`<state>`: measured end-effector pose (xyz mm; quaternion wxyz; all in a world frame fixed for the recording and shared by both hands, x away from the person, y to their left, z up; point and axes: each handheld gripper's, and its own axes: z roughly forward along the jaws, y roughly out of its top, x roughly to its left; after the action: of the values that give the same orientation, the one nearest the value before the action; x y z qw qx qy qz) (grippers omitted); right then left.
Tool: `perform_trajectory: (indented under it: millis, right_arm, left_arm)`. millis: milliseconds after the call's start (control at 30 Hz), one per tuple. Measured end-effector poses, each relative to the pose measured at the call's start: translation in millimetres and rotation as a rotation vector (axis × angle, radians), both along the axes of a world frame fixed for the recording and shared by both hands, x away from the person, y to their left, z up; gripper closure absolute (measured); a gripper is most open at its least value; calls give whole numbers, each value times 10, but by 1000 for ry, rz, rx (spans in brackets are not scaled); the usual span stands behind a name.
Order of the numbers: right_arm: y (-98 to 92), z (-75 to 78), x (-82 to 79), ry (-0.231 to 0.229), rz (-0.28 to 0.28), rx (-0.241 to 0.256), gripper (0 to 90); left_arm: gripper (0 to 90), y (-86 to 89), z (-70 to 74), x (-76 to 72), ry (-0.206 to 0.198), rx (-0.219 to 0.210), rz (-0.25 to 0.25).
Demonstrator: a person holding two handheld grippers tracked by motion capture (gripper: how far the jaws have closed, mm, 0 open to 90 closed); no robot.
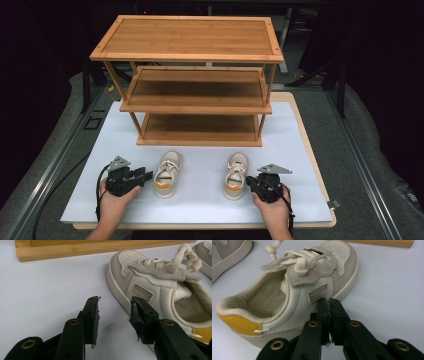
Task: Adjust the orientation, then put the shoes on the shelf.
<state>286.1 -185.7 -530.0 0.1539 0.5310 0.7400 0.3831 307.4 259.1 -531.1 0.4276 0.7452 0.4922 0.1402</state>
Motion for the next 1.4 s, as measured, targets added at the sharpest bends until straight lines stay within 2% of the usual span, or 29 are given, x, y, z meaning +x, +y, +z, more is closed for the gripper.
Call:
perform_trajectory:
  millis: [67,233,433,533,567,667,733,767,800,833,933,967,1033,1100,1267,1333,1400]
  right_arm:
    - [-6,-8,14,14,4,32,823]
    - [-22,-5,29,22,-7,24,746]
    - [-61,33,9,-11,-34,13,643]
    - [-47,78,-35,-44,-27,13,611]
    - [-35,98,-51,-60,-44,-2,600]
    - [-41,144,-92,-91,-42,35,563]
    - [-38,187,-146,-131,-56,54,515]
    - [-38,187,-146,-131,-56,54,515]
    - [-28,215,-173,-160,-49,80,484]
    - [-28,215,-173,-160,-49,80,484]
    - [65,254,-210,-222,-22,65,453]
    - [102,259,-218,-226,-18,72,445]
    - [166,243,-214,-217,-12,82,445]
    - [218,203,-188,-192,-4,71,446]
    - [240,157,-138,-154,-19,89,444]
    - [243,121,-120,-137,-25,66,446]
    - [240,112,-115,-125,-29,65,448]
  left_arm:
    - [582,11,-2,5,3,-7,1]
    - [580,41,-1,5,5,-21,4]
    - [553,70,34,-28,-4,-54,-2]
    - [542,79,60,-54,-12,-62,-5]
    - [533,77,64,-58,-15,-66,-4]
    - [517,65,84,-80,-15,-87,-7]
    - [514,34,118,-110,-23,-104,-15]
    - [514,34,118,-110,-23,-104,-15]
    - [512,7,144,-131,-32,-109,-25]
    - [506,7,144,-131,-32,-109,-25]
    - [485,-29,173,-153,-31,-118,-40]
    - [475,-40,180,-158,-30,-120,-40]
    - [452,-55,202,-170,-35,-130,-43]
    - [434,-75,221,-181,-42,-137,-48]
    - [425,-144,187,-184,-23,-129,-68]
    - [406,-171,172,-172,-24,-136,-69]
    - [401,-199,168,-162,-23,-133,-67]
